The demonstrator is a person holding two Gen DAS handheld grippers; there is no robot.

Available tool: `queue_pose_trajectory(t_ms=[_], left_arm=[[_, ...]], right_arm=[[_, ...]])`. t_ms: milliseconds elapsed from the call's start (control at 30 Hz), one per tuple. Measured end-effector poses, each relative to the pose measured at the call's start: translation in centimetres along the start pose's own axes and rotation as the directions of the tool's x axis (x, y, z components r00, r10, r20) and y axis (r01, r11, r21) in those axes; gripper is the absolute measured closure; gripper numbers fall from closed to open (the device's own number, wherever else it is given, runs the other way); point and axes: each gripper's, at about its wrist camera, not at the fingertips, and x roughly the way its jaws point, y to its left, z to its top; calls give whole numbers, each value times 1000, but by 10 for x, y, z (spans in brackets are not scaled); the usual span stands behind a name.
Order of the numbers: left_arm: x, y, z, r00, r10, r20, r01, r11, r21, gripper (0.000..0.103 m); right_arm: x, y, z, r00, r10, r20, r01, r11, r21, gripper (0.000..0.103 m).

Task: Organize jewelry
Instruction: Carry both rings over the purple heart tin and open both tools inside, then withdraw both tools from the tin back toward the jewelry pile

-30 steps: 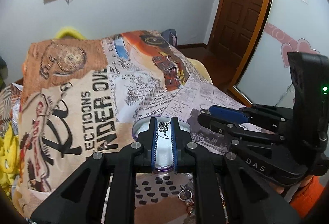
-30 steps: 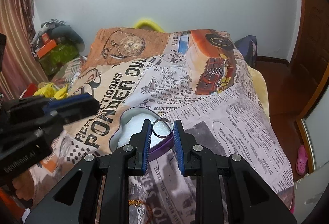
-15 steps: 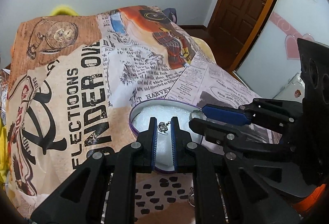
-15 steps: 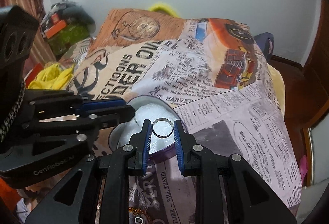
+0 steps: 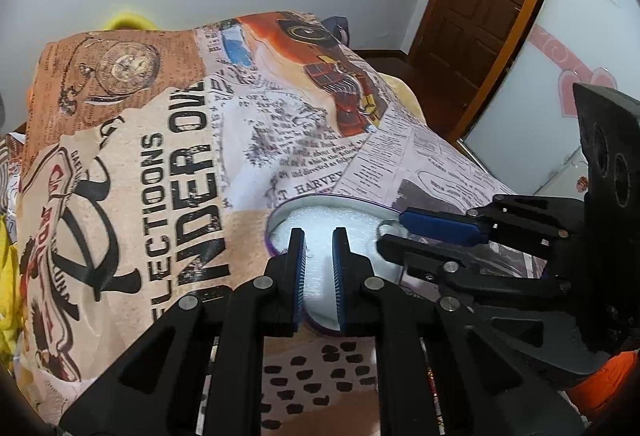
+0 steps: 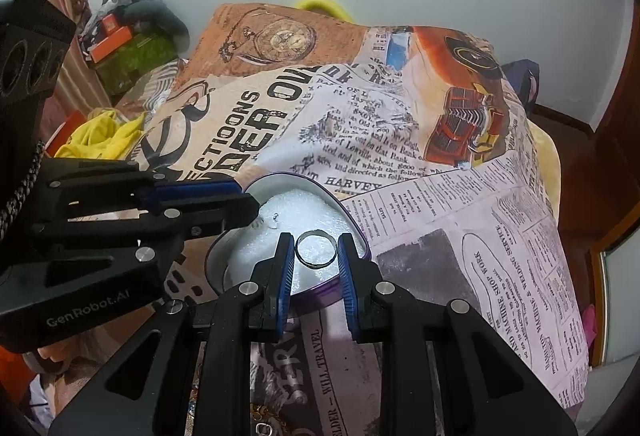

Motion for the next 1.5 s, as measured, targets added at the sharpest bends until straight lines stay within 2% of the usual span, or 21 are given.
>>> queue_pose_trajectory(t_ms=[267, 467, 633, 733, 833, 1167, 1500], left_arm=[[-24, 3, 0, 999, 22, 38, -22, 1000, -7, 91], [-48, -6, -6, 997, 50, 58, -51, 999, 12, 82], [-65, -14, -17, 996, 68, 59, -70, 997, 29, 80], [-75, -19, -25, 996, 71, 60, -73, 997, 33, 73], [-85, -23, -34, 995, 74, 60, -77, 996, 37, 72], [-103, -38, -73, 997, 73, 21, -74, 996, 49, 71], [-102, -42, -108, 997, 64, -38, -63, 997, 42, 68]], right_arm=[[-10, -2, 2, 1000, -12, 10, 12, 1000, 16, 83], [-34, 1, -1, 999, -31, 41, 29, 999, 31, 82], [-58, 1, -7, 996, -55, 72, 51, 997, 57, 70], [-72, 4, -14, 994, -65, 84, 60, 996, 66, 70], [-85, 7, -21, 993, -80, 92, 73, 994, 78, 70], [-105, 25, -47, 993, -91, 80, 84, 993, 88, 70], [-97, 33, -79, 995, -103, 14, 101, 989, 111, 70]])
